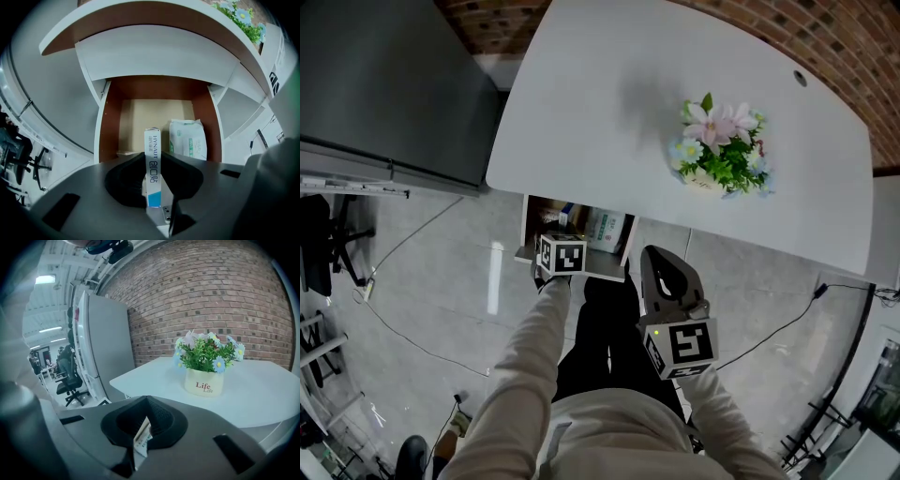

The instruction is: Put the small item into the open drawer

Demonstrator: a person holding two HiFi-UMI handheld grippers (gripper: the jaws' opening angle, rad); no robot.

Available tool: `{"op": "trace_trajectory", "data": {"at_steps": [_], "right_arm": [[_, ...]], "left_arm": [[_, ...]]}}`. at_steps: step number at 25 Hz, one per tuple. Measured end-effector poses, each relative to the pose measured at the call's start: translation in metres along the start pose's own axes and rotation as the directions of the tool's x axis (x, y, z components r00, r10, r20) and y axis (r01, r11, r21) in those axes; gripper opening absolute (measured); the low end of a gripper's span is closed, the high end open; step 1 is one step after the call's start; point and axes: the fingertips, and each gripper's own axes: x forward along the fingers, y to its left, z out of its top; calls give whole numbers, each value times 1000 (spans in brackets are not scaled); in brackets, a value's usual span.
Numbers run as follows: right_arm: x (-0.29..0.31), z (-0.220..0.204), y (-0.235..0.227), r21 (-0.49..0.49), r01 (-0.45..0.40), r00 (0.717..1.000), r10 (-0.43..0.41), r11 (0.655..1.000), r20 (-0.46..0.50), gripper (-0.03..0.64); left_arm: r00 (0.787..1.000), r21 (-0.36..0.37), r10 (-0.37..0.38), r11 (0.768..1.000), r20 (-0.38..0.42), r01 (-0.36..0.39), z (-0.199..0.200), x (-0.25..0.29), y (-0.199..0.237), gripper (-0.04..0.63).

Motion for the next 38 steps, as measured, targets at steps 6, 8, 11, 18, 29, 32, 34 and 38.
{"op": "trace_trajectory", "data": {"at_steps": [6,8,11,18,29,32,34,38], "right_arm": [[1,-5,-9,8,10,1000,-10,1000,-12,26],[2,-7,-11,13,15,1000,-15,1000,-15,26],[4,-11,-11,15,12,1000,-12,1000,-25,26],[7,-11,-11,13,6,1000,-6,1000,-27,26],[8,-17,-13,18,2,999,-2,1000,-42,26],[8,-17,-13,22,2,999,-1,1000,-43,26],[9,-17,-14,21,0,999,1,1000,-44,26],[10,-19,-16,20,1,999,0,1000,-48,26]], "left_arm": [[999,1,17,1000,-38,-17,-4,18,1,98],[999,7,20,1000,-49,-20,-3,22,2,98],[998,8,24,1000,-61,-23,-1,29,2,98],[996,31,27,999,-90,-25,2,41,-3,98],[988,58,37,998,-148,-29,-10,53,-4,100],[988,68,31,997,-153,-21,-11,55,-5,101],[988,66,29,998,-151,-19,-11,55,-6,101],[989,54,9,999,-145,-1,-9,56,-10,121]]}}
